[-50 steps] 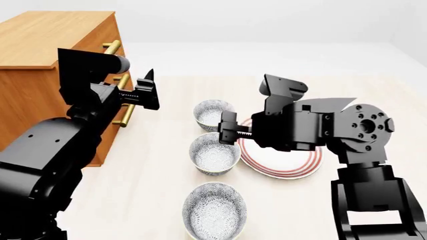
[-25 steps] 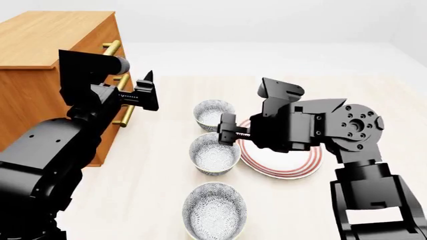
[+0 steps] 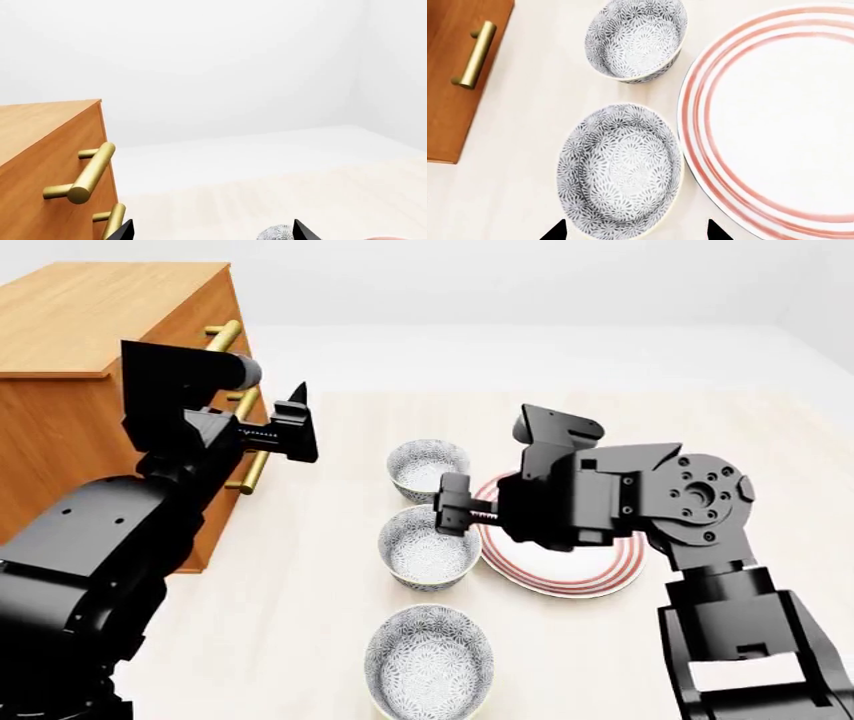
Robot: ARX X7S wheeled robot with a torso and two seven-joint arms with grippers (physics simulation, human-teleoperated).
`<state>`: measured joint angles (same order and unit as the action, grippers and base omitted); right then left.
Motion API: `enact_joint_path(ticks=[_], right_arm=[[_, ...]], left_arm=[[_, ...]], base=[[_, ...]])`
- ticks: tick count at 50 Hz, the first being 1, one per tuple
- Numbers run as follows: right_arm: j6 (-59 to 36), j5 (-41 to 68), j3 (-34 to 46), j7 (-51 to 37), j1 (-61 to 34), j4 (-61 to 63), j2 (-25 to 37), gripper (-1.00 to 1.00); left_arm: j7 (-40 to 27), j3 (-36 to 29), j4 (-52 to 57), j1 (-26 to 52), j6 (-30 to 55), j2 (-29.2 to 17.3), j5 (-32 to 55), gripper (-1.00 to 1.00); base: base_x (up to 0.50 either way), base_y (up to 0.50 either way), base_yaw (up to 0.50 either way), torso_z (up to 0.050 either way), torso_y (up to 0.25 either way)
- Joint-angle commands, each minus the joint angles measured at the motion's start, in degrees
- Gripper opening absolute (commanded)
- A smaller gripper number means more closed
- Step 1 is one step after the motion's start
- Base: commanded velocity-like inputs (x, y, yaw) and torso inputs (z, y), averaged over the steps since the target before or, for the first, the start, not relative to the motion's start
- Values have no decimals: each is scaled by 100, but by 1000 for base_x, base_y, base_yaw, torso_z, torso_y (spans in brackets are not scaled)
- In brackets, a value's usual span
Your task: Stack the bowl in the middle on the bowl at the back.
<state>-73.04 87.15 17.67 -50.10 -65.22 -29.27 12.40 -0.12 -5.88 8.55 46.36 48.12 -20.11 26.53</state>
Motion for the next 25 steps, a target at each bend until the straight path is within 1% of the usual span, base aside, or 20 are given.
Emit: enact_joint_path(ticks=[1,11,25], right_arm=[[246,-274,168,439,-113,-281,-19,100],[523,-666,433,1017,-283,-757,-54,100],[661,-823,592,1350,-331,-1156,-106,100]], left_arm=[[-3,-36,-50,14,-37,-10,-10,100],[-2,-66,-161,31,-96,-28,-42,100],[-9,-111,-269,35,-150,-34,-68,100]], base=[[0,0,0,0,0],[0,0,0,0,0],[0,0,0,0,0]])
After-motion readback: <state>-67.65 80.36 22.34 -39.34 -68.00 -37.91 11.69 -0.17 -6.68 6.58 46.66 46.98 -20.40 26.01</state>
